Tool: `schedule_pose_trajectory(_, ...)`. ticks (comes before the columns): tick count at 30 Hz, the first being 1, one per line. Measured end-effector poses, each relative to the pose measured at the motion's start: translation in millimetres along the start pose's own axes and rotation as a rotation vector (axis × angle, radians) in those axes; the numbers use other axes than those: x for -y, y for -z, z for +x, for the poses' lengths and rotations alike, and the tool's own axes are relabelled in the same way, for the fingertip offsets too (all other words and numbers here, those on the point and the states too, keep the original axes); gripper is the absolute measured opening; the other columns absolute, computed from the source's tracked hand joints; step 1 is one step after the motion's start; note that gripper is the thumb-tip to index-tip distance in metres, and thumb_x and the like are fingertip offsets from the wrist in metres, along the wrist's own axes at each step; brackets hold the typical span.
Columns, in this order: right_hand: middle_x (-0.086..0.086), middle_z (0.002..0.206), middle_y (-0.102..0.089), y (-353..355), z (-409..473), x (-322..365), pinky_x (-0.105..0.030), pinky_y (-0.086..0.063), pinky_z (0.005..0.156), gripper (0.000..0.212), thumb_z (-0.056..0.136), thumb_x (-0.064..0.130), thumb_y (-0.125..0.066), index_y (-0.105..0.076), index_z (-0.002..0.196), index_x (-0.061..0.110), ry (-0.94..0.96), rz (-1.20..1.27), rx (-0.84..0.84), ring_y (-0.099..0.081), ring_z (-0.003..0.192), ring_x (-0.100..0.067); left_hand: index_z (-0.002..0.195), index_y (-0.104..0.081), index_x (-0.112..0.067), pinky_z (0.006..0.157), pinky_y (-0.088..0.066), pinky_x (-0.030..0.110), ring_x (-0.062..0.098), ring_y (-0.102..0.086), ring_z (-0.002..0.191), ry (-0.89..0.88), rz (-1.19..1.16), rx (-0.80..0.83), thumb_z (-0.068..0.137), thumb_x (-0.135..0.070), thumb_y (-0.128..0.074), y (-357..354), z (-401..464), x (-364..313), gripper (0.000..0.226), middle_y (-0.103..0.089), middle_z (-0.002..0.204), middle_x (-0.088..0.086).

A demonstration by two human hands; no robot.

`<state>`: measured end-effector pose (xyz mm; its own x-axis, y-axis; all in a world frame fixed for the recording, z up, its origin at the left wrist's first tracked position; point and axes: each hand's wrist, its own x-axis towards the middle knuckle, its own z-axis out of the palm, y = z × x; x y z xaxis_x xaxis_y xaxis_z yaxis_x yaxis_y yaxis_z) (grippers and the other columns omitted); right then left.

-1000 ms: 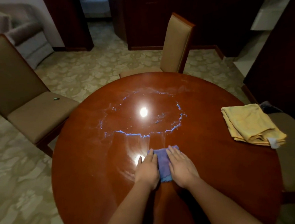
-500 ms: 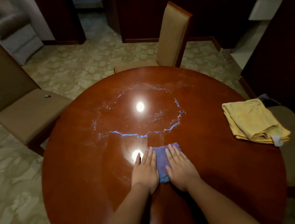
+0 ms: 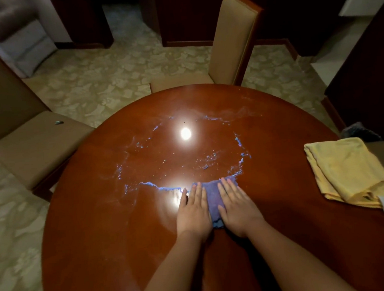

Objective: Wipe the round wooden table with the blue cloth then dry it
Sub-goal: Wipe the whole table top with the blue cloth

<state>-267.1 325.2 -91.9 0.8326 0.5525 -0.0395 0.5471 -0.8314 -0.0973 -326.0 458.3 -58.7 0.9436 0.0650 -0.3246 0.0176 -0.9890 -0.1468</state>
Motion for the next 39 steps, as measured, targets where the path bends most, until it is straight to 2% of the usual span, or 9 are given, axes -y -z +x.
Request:
schedule_pose_trajectory(6,-0.017,0.146,-0.038,8,37,-11,-0.035,-0.032,0.113,0.070,0.085,0.037,-0.020,-0.044,0.136,-0.006,0.078,-0.084,-0.088,-0.042,0.134,-0.026,0.149,0.010,0.000,0.117,0.010,0.044,0.028,0.013,0.146,0.038,0.028,0.000,0.101,-0.028,-0.013,13,31,3,0.060,0.011,0.158,0.016)
schedule_pose_trajectory(8,-0.018,0.133,-0.056,9,41,-13,-0.035,-0.038,0.107,0.064,0.087,0.035,-0.027,-0.059,0.123,-0.005,0.090,-0.073,-0.054,-0.057,0.121,-0.028,0.149,0.010,0.000,0.118,0.009,0.044,0.028,0.013,0.146,0.044,0.028,0.003,0.101,-0.028,-0.013,15,33,4,0.060,0.012,0.158,0.015)
schedule_pose_trajectory(12,-0.019,0.120,-0.064,9,24,-13,-0.031,-0.007,0.113,0.059,0.088,0.034,-0.030,-0.067,0.113,-0.005,0.115,-0.134,0.007,-0.063,0.111,-0.029,0.148,0.013,-0.001,0.116,0.010,0.042,0.028,0.015,0.146,0.050,0.023,0.000,0.101,-0.027,-0.013,13,21,-1,0.060,0.015,0.157,0.014)
schedule_pose_trajectory(17,-0.018,0.121,-0.064,7,-20,-4,-0.030,-0.004,0.115,0.076,0.102,0.034,0.002,-0.057,0.124,-0.008,0.083,-0.034,0.094,-0.062,0.113,-0.029,0.147,0.014,0.001,0.117,0.011,0.041,0.029,0.017,0.145,0.003,0.019,0.004,0.101,-0.026,-0.013,6,-13,-15,0.060,0.015,0.157,0.018)
schedule_pose_trajectory(19,-0.017,0.123,-0.063,6,-33,-5,-0.030,-0.005,0.115,0.070,0.102,0.036,0.003,-0.033,0.142,-0.009,0.063,-0.005,0.108,-0.055,0.121,-0.029,0.147,0.013,0.001,0.117,0.011,0.041,0.030,0.016,0.145,-0.012,0.022,0.012,0.101,-0.027,-0.012,5,-24,-22,0.060,0.014,0.157,0.018)
schedule_pose_trajectory(24,-0.010,0.131,-0.056,-3,-59,-18,-0.030,-0.009,0.111,0.073,0.102,0.040,0.002,-0.044,0.137,-0.004,0.036,0.079,0.076,-0.022,0.140,-0.022,0.148,0.011,0.001,0.117,0.010,0.040,0.030,0.015,0.145,-0.059,0.022,0.019,0.101,-0.029,-0.013,6,-34,-40,0.060,0.013,0.157,0.018)
schedule_pose_trajectory(29,-0.015,0.119,-0.066,-8,-57,-34,-0.029,-0.010,0.108,0.084,0.101,0.041,0.003,-0.068,0.113,-0.001,0.074,0.025,0.050,-0.064,0.111,-0.028,0.149,0.009,0.000,0.116,0.009,0.042,0.030,0.015,0.145,-0.050,-0.003,0.040,0.102,-0.028,-0.016,11,-26,-61,0.061,0.013,0.157,0.017)
schedule_pose_trajectory(33,-0.017,0.117,-0.066,-9,-41,-57,-0.029,-0.019,0.106,0.087,0.101,0.041,0.004,-0.071,0.108,-0.002,0.043,-0.046,0.075,-0.067,0.105,-0.029,0.149,0.009,-0.001,0.117,0.005,0.043,0.029,0.014,0.146,-0.067,-0.025,0.037,0.102,-0.028,-0.017,19,-6,-67,0.060,0.013,0.158,0.016)
schedule_pose_trajectory(39,-0.006,0.152,-0.003,23,4,-82,-0.034,-0.019,0.116,0.092,0.076,0.050,0.009,-0.017,0.148,-0.001,0.038,-0.006,0.116,-0.017,0.145,-0.021,0.150,0.008,-0.002,0.116,0.004,0.049,0.031,0.013,0.146,-0.040,-0.044,0.032,0.102,-0.029,-0.018,27,34,-68,0.061,0.010,0.158,0.017)
